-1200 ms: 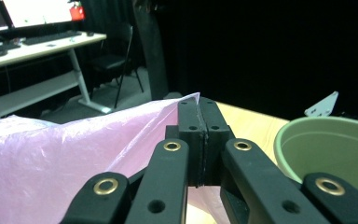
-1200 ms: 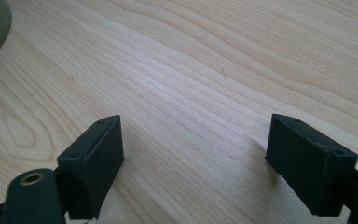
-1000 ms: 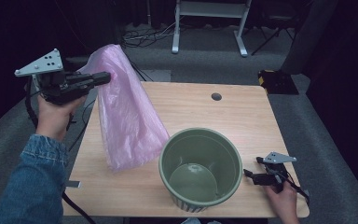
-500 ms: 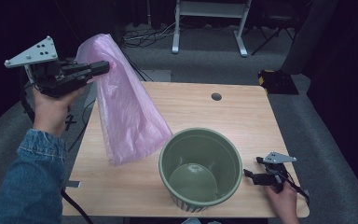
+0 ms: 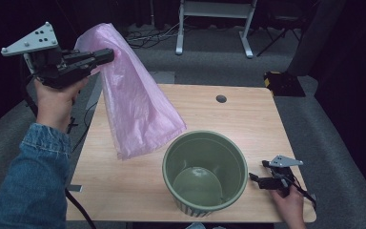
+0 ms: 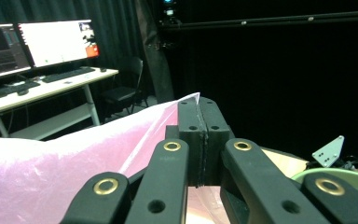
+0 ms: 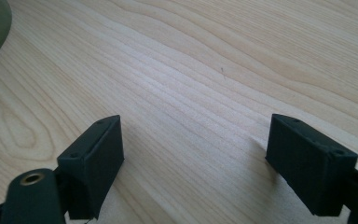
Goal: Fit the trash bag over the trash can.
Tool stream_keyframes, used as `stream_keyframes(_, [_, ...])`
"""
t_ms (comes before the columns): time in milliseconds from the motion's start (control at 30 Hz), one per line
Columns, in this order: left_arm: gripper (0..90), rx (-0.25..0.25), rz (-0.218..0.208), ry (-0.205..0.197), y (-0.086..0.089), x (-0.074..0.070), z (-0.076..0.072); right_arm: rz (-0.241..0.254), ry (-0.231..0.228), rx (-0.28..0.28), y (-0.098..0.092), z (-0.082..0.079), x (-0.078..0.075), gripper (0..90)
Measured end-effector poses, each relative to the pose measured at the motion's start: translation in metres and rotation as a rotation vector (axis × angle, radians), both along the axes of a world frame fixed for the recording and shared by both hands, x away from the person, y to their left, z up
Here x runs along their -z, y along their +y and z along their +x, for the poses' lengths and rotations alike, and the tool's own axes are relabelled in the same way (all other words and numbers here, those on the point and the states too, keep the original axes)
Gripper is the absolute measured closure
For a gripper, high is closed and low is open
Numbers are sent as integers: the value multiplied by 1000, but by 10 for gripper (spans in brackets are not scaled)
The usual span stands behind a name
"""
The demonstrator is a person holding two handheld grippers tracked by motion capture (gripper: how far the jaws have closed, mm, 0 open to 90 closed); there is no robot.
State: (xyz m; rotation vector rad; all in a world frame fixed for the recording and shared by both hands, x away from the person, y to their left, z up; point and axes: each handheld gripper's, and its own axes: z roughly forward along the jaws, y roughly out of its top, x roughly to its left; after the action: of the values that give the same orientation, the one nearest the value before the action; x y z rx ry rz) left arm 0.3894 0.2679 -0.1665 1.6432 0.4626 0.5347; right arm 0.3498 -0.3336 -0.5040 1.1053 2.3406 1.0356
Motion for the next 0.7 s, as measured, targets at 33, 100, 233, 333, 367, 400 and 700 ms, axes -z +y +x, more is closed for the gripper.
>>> stream_keyframes(33, [894, 4, -1, 0, -2, 0, 0, 0, 0, 0, 0, 0, 0, 188])
stream_keyframes(100, [895, 21, -8, -3, -5, -1, -1, 0, 0, 0, 0, 0, 0, 188])
stream_keyframes(233, [894, 44, -11, -23, -13, -3, -8, 0, 0, 0, 0, 0, 0, 188])
stream_keyframes(333, [894, 66, -7, -32, -21, 0, -13, 0, 0, 0, 0, 0, 0, 188])
stream_keyframes(367, [894, 71, -3, -33, -23, 2, -14, 0, 0, 0, 0, 0, 0, 188])
stream_keyframes(400, [895, 76, 1, -31, -26, 4, -15, 0, 0, 0, 0, 0, 0, 188])
stream_keyframes(700, [894, 111, 29, 0, -51, 27, -13, 0, 0, 0, 0, 0, 0, 188])
